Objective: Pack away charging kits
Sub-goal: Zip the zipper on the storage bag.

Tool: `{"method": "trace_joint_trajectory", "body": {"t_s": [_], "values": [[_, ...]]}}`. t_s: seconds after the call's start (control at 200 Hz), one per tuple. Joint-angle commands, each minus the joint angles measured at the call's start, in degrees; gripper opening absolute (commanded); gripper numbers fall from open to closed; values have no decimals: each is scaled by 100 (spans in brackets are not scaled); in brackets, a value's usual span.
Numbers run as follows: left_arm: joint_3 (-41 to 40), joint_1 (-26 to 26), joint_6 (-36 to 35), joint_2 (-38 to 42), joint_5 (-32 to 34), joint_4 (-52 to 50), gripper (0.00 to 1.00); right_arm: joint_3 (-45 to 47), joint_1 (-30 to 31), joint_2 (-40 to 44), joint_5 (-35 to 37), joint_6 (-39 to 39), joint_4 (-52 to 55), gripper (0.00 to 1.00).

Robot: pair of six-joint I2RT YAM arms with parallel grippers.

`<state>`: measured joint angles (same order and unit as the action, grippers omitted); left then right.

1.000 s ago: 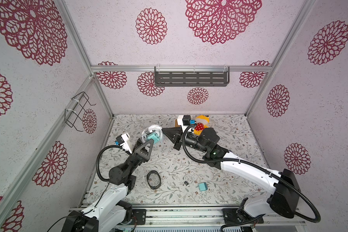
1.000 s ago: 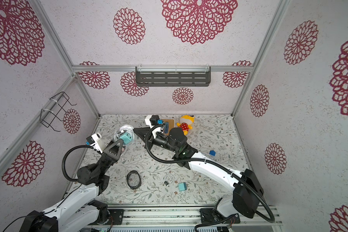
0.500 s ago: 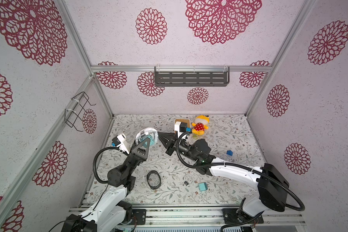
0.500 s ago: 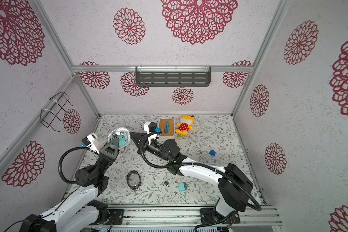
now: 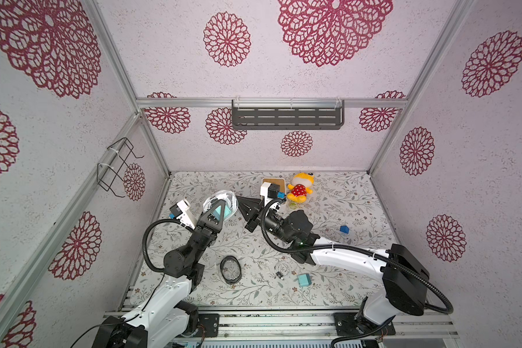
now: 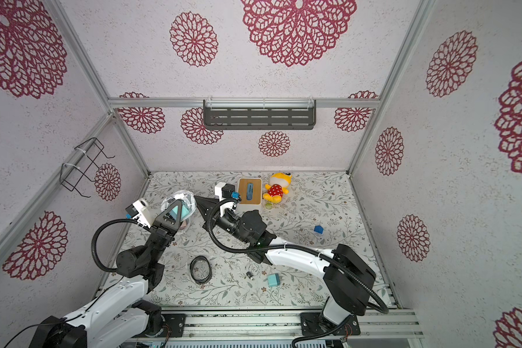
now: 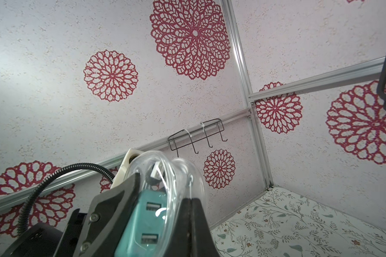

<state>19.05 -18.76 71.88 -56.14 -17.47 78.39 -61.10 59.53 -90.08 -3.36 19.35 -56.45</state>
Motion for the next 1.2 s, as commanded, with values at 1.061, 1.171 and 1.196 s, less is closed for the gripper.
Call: {"method": "trace_joint_trajectory", "body": {"t_s": [1.061, 1.171, 1.196], "values": [[3250, -672, -2125, 1732, -872, -10476, 0, 491, -490, 1725, -985, -4115, 2802, 0], [3319, -682, -2162, 1650, -1107, -10496, 0, 504, -502, 1720, -1041, -4229, 2784, 0], [3344, -682, -2189, 1643, -1096, -10558, 0, 488, -509, 1722, -1040, -4257, 2796, 0]]}}
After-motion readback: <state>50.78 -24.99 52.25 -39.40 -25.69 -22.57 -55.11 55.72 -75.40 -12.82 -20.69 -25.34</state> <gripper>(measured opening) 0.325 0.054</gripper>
